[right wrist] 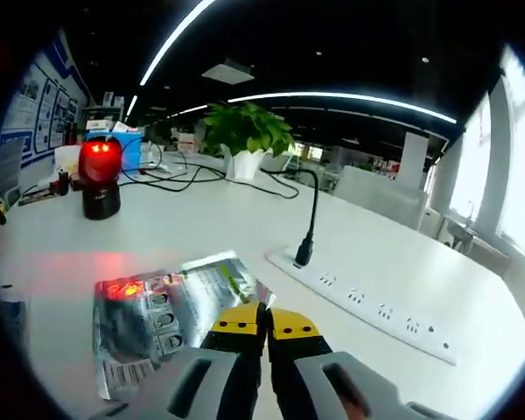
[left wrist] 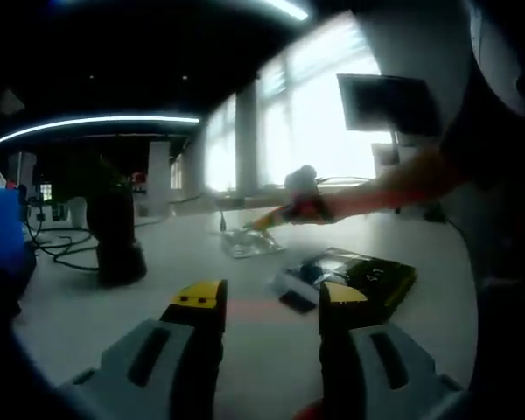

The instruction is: Clip sheet goods on table flip sheet goods clip sheet goods scan sheet goods put sheet goods back to table

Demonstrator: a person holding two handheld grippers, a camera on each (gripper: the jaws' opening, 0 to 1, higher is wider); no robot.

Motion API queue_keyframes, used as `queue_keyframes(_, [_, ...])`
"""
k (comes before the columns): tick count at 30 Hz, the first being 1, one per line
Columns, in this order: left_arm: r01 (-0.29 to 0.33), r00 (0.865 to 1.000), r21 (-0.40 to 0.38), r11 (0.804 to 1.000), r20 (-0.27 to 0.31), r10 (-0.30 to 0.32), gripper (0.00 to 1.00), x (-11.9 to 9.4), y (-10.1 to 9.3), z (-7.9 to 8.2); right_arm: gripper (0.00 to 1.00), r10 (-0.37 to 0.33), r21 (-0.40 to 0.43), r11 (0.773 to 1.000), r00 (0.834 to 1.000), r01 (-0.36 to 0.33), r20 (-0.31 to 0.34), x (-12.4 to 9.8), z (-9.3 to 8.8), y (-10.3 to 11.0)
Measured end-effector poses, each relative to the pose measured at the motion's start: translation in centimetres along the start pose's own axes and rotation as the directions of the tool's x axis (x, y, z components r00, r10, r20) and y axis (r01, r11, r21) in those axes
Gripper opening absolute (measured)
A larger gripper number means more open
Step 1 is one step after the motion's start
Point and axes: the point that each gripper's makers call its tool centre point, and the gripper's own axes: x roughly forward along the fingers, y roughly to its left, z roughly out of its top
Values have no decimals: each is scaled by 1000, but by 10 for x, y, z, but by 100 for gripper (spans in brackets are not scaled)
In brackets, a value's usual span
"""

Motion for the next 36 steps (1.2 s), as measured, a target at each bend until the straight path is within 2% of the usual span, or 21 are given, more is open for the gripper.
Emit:
queue_keyframes(8, [-1, 1000, 3, 1000, -8, 1, 35, 1, 0, -2, 0, -13, -15, 1000, 1000, 13, -12, 1, -6, 1])
queue_keyframes(14, [-11, 1000, 6, 1000, -7, 11, 35, 1, 2, -1, 5, -32, -19, 999, 999, 31, -35, -2, -11, -1])
queue_keyframes(19, [-9, 1000, 12, 1000, -11, 9, 35, 1, 2, -2, 15, -52, 35, 998, 999, 53, -10, -3, -3, -12])
queue_keyframes(22, [-11, 1000, 13, 1000, -12, 11, 35, 1, 2, -2, 17, -71, 54, 996, 997, 69, 25, -10, 10, -13])
queue_keyframes(24, [-12, 1000, 13, 1000, -11, 12, 35, 1, 2, -2, 23, -66, 70, 996, 997, 63, 45, -15, 18, -13])
queue_keyframes(26, [-12, 1000, 14, 1000, -11, 12, 35, 1, 2, -2, 41, -31, 88, 996, 997, 25, 66, -19, 26, -1])
queue_keyframes(28, [-10, 1000, 15, 1000, -12, 10, 35, 1, 2, -2, 52, 1, 113, 994, 998, -8, 65, -20, 26, 9])
queue_keyframes(31, [-10, 1000, 18, 1000, -12, 10, 35, 1, 2, -2, 56, 27, 128, 991, 998, -34, 53, -22, 22, 25])
queue_keyframes(36, [-13, 1000, 20, 1000, -14, 14, 35, 1, 2, -3, 69, 53, 156, 986, 996, -63, 72, -22, 20, 45])
